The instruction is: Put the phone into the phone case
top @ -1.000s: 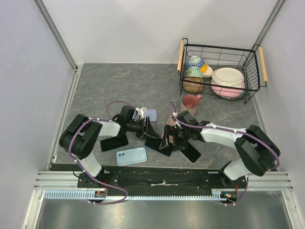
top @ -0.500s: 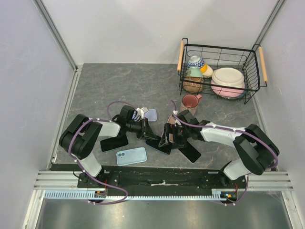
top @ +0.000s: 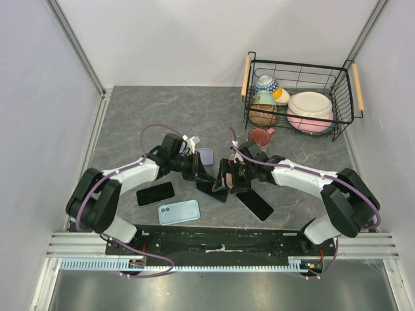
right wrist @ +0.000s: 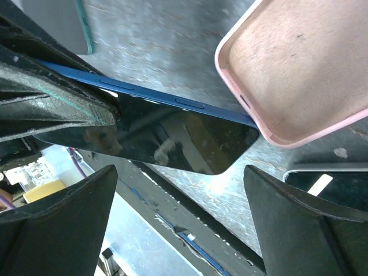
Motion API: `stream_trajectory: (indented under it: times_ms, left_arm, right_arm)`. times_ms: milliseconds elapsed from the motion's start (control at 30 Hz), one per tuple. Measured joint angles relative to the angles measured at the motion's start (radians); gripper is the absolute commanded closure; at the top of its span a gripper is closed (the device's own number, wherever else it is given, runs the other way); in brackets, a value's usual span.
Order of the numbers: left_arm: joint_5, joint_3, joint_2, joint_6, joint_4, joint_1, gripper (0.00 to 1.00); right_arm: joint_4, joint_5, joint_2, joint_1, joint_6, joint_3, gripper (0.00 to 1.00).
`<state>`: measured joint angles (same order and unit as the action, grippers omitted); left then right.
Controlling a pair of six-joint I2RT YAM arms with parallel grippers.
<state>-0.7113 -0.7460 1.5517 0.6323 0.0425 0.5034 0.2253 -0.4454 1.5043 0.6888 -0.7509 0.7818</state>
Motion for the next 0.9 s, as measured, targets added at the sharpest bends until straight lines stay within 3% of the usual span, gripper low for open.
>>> stream_trajectory:
  times_ms: [300,567,733,900]
  left_arm:
    - [0.141,-0.118,-0.282,-0.085,0.205,-0.093,0.98]
    - [0.181,-0.205,-0.444,-0.119,0.322,-0.229,0.98]
    - [0.124,-0.216,-0.520,-0.118,0.317,-0.337,0.98]
    - [-0.044,-0.216,-0.550,-0.080,0.216,-0.395,0.98]
  right_arm:
    - [0.127,0.016,-0.033,-0.005,0.063,0.233,0.02]
    - [0.172,0.005,-0.069,-0.055,0.093,0.389,0.02]
    - [0.172,-0.032,-0.102,-0.124,0.097,0.418,0.02]
    - [0.144,-0.089,-0.127,-0.177,0.093,0.418,0.02]
